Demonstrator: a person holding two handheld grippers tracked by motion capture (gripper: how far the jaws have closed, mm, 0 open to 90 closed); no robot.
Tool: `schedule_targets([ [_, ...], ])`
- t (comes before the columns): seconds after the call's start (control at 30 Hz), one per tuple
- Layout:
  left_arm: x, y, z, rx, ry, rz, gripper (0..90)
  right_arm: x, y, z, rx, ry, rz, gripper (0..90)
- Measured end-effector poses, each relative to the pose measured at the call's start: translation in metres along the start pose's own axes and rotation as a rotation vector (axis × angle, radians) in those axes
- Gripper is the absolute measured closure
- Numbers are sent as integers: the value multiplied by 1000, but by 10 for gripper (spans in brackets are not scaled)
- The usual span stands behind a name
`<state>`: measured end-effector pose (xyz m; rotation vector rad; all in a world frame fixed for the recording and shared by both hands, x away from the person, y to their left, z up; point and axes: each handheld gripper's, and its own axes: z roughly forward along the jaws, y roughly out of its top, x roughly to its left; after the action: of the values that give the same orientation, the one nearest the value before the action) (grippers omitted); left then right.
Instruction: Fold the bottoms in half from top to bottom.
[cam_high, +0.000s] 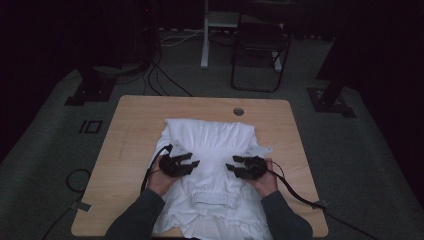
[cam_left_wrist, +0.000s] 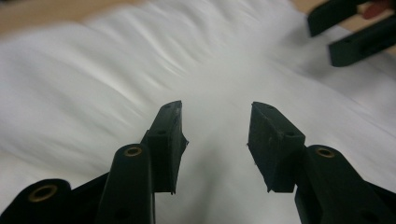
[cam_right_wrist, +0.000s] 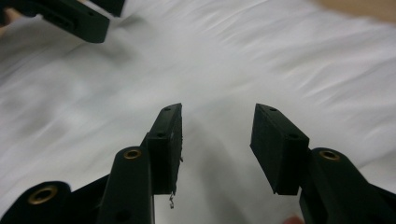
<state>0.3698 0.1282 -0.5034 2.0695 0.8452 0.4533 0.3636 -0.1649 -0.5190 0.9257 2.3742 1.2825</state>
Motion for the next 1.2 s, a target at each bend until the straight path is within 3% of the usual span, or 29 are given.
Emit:
schedule_targets([
  [0.1,20,4,21,17,51,-46,538,-17,14,16,-5,-68,26,493],
  [0.13,20,4,21,17,51,-46,538,-17,14,16,-5,-68,26,493],
  [0.17,31,0,36,48,66,-73,537,-29,18,29,14,-102,59,482],
  [0.27,37,-13,49,73,59,-102,520,-42,14,48,63,-135,96,474],
  [0.33,37,-13,49,73,59,-102,512,-44,10,53,75,-136,102,474],
  [0.37,37,-25,50,52,46,-114,506,-46,3,58,86,-133,116,477],
  [0.47,34,-33,45,37,45,-138,506,-43,-5,59,74,-138,110,476],
  [0.63,13,-45,32,51,79,-100,503,-28,-19,52,38,-125,86,474],
  [0.7,8,-48,28,49,79,-96,501,-24,-23,50,29,-125,77,474],
  [0.87,-14,-65,7,45,69,-133,488,2,-36,36,39,-107,24,471],
  [0.97,-20,-65,-2,53,54,-131,471,9,-40,32,41,-97,-8,471],
  [1.1,-9,-50,-13,10,90,-116,457,10,-40,31,43,-94,-11,472],
  [1.13,9,-35,-19,-23,140,-118,439,10,-40,31,43,-92,-6,472],
  [1.2,34,-22,-18,-14,186,-142,382,9,-40,31,42,-90,-4,472],
])
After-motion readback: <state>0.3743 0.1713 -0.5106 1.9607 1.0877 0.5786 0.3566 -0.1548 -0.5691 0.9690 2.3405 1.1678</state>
